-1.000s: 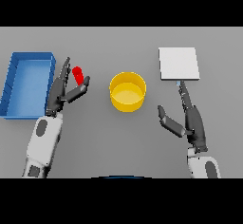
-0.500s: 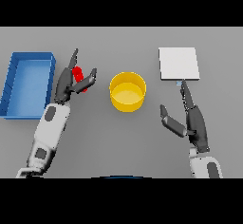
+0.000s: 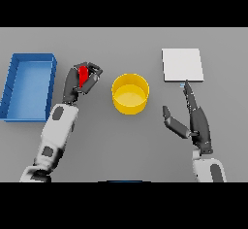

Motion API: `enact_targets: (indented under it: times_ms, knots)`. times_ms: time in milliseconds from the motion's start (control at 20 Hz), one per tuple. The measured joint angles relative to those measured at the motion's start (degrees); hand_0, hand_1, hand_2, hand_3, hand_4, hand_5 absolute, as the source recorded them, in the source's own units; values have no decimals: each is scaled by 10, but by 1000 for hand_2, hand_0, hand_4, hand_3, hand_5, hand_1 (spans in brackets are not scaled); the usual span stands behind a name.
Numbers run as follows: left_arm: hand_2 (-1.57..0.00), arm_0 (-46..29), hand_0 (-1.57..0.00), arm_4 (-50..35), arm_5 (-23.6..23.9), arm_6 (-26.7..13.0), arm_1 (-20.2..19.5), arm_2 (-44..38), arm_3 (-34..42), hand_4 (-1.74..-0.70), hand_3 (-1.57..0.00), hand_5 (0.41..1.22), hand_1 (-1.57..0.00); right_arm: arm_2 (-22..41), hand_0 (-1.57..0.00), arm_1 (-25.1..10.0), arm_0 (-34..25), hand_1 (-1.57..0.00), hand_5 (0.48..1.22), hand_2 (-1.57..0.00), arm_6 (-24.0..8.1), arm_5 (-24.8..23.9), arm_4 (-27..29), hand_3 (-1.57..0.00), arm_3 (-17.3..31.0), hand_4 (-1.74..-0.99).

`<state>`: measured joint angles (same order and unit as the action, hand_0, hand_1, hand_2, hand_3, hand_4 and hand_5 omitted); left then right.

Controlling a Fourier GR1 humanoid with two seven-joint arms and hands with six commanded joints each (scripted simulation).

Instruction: Pick up the red beaker and tilt it to pour out 1 green nut into yellow bowl. Pick up the yellow bowl and place it on the metallic measuring scale.

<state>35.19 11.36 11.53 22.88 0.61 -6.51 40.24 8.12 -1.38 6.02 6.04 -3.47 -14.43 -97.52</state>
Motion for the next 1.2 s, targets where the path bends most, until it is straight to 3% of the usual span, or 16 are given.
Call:
enact_targets:
  times_ms: [150,350,500,550,750,800,1000,1200]
  knots:
    - [-1441,1,-1437,-9,8,9,4,-6,-2,-1672,-1383,1128,-1441,-1,1,-2,-3,1,673,1,2,2,2,1,-4,-1196]
    - [-1518,7,-1516,-3,12,-9,-10,4,33,-1713,-1494,1125,-1518,3,1,-3,5,1,660,1,5,-3,-8,1,-3,-1141]
    - [-1544,12,-1543,20,5,-41,-33,32,71,-1726,-1532,1130,-1544,3,1,-8,0,1,656,1,2,-13,-27,1,6,-1108]
    - [-1549,13,-1549,36,0,-52,-43,49,83,-1729,-1539,1134,-1549,7,1,-7,2,1,656,1,14,-15,-31,1,5,-1103]
    - [-1560,30,-1559,133,-23,-117,-93,139,124,-1735,-1555,1132,-1560,5,1,-10,1,1,663,1,13,-14,-33,1,6,-1092]
    - [-1560,26,-1559,145,-31,-124,-99,154,137,-1735,-1555,1127,-1560,6,1,-11,11,1,667,1,24,-9,-26,1,-1,-1092]
    - [-1562,12,-1562,168,-51,-161,-110,191,185,-1736,-1558,1144,-1562,3,1,-16,4,1,666,1,5,-7,-26,1,-10,-1096]
    - [-1567,64,-1567,258,-84,-216,-140,265,178,-1739,-1566,1166,-1567,10,1,-11,10,1,690,1,14,-2,-26,1,-8,-1062]
